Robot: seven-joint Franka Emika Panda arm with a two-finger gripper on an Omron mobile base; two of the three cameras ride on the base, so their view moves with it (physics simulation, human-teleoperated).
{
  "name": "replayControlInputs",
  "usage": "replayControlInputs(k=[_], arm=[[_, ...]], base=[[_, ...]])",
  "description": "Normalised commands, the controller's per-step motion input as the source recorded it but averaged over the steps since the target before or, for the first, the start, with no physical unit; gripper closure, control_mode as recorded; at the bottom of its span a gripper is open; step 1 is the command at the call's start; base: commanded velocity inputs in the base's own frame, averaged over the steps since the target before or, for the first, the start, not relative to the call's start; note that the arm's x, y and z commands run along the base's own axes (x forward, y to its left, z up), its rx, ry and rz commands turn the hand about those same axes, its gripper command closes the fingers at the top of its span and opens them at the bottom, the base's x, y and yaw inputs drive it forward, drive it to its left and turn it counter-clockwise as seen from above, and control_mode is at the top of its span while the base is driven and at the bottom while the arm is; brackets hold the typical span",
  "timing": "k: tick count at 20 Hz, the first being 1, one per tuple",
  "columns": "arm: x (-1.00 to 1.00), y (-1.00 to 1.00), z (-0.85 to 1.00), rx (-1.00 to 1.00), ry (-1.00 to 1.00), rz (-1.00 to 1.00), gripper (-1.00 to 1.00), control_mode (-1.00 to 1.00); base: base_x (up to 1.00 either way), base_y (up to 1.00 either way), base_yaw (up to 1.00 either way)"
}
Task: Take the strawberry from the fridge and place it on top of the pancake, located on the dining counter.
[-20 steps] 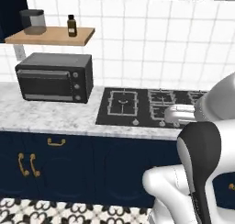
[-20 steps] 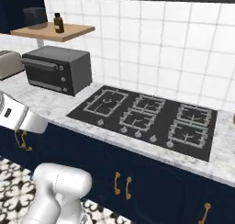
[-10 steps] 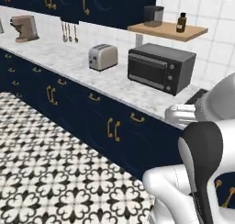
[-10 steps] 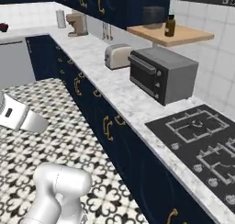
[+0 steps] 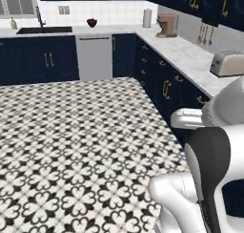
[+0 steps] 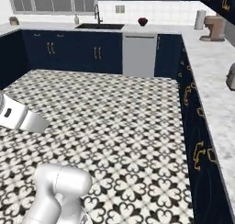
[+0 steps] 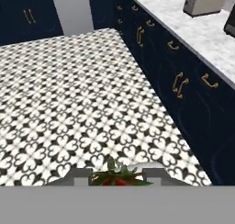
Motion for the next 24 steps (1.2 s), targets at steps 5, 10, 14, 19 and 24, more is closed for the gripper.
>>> replayControlInputs(k=[5,10,14,19,24], arm=[[0.00,0.00,0.00,0.00,0.00,0.00,1.00,1.00],[0.00,0.00,0.00,0.00,0.00,0.00,1.00,1.00],[0.00,0.00,0.00,0.00,0.00,0.00,1.00,1.00],[0.00,0.00,0.00,0.00,0.00,0.00,1.00,1.00],[0.00,0.00,0.00,0.00,0.00,0.00,1.00,1.00]], base=[[0.00,0.28,0.97],[0.53,-0.04,0.90],[1.00,0.00,0.64],[1.00,0.00,0.62],[1.00,0.08,0.52]])
